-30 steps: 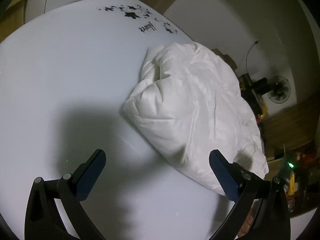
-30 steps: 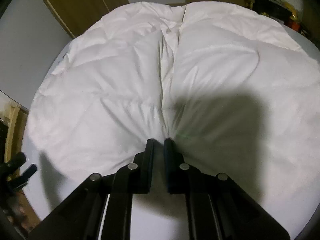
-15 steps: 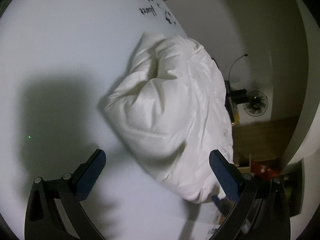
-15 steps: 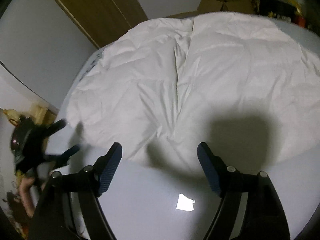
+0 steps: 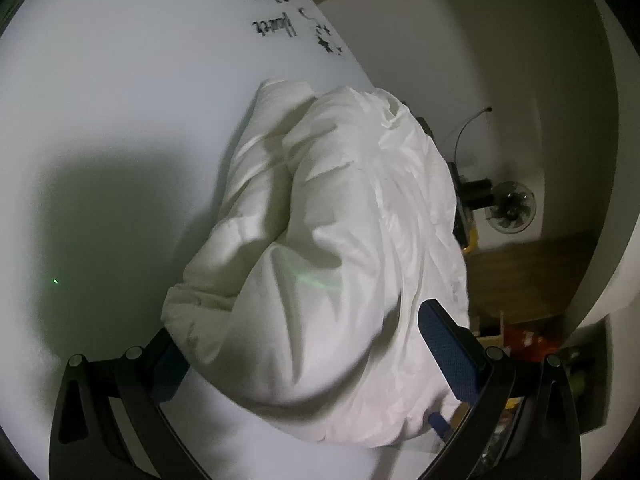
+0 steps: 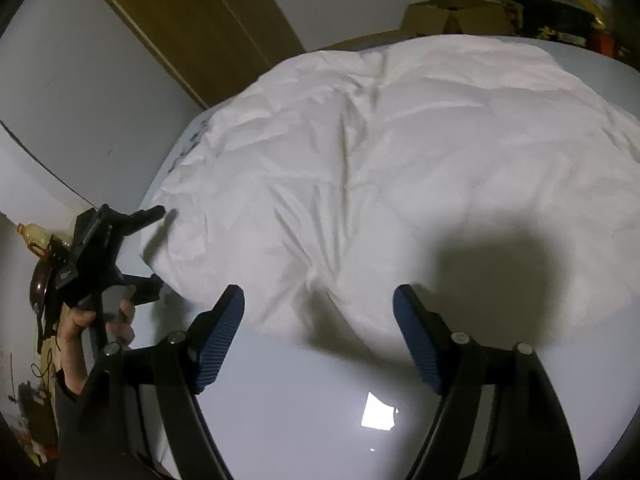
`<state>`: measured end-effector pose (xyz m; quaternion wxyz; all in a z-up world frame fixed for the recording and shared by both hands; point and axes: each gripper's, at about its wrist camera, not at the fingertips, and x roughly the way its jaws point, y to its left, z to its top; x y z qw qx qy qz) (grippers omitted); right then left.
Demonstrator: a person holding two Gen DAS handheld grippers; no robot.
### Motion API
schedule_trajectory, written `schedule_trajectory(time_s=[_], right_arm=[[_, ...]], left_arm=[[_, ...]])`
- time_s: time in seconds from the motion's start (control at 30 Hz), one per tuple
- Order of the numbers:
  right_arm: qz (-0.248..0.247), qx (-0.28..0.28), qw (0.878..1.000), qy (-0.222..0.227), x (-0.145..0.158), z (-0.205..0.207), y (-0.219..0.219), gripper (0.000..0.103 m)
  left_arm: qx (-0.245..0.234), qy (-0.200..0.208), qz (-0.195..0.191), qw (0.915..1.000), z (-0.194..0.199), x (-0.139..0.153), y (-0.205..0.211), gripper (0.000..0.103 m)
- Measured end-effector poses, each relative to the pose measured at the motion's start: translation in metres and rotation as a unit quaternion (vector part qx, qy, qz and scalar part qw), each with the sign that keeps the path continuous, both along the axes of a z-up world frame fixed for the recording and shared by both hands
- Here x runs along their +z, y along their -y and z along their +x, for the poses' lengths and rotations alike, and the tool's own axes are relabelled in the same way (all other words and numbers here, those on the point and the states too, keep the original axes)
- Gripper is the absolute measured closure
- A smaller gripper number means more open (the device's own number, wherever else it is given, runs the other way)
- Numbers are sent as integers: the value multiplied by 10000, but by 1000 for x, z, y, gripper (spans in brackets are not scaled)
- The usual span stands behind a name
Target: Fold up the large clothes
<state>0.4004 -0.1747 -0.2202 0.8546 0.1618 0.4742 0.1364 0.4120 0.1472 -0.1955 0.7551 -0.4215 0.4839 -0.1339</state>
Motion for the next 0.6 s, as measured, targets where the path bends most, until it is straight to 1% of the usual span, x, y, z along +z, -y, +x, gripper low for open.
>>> schedule_trajectory(time_s=[0.03, 0.07, 0.13, 0.2, 0.23, 0.27, 0.3, 0.33, 0.37, 0.4, 0.43, 0.47, 0.5, 0.53, 0.57, 0.6], right_arm=[[-3, 84, 10000, -19, -6, 8, -6, 34], [-91, 114, 9999, -79, -8, 2, -9, 35], [-472, 17, 9987, -179, -21, 9, -17, 35], [-968, 132, 9952, -66, -27, 11, -31, 36], [-1224, 177, 9923, -10, -28, 11, -39, 36], [-1381, 233, 9901, 11, -27, 10, -44, 36], [-1347, 245, 9906, 22, -25, 10, -44, 38], [-1065, 239, 9940, 64, -21, 10, -40, 57], [-632, 254, 9976, 117, -16, 9, -34, 74], [-384, 281, 9987, 178, -16, 10, -30, 78], [-390, 295, 9988, 82, -24, 15, -30, 81], [-382, 363, 9985, -136, -36, 22, -31, 82], [-321, 387, 9986, -161, -45, 26, -30, 83], [-278, 404, 9987, -166, -47, 29, -28, 85], [-146, 455, 9984, -315, -45, 31, -26, 85], [17, 455, 9980, -444, -43, 32, -21, 85]], left_arm=[[6, 27, 58, 10000, 1, -1, -1, 1], [21, 56, 112, 9999, 1, 0, 1, 2], [45, 90, 191, 9998, -2, 0, 5, 3], [45, 121, 363, 9993, -2, 2, 8, 12], [46, 107, 438, 9990, -3, 2, 9, 21], [43, 78, 517, 9986, -3, 3, 9, 29], [36, 47, 617, 9981, -3, 4, 9, 33], [34, 32, 718, 9974, -4, 6, 10, 39], [36, 74, 792, 9968, -5, 9, 10, 45], [16, 91, 898, 9959, -6, 12, 11, 48], [-6, 122, 992, 9950, -6, 13, 12, 52], [-35, 161, 1077, 9941, -7, 17, 14, 57], [-71, 249, 1254, 9918, -8, 24, 19, 60], [-86, 326, 1425, 9892, -8, 31, 23, 64], [-83, 406, 1549, 9871, -9, 38, 26, 67], [-78, 549, 1756, 9829, -12, 50, 32, 68]])
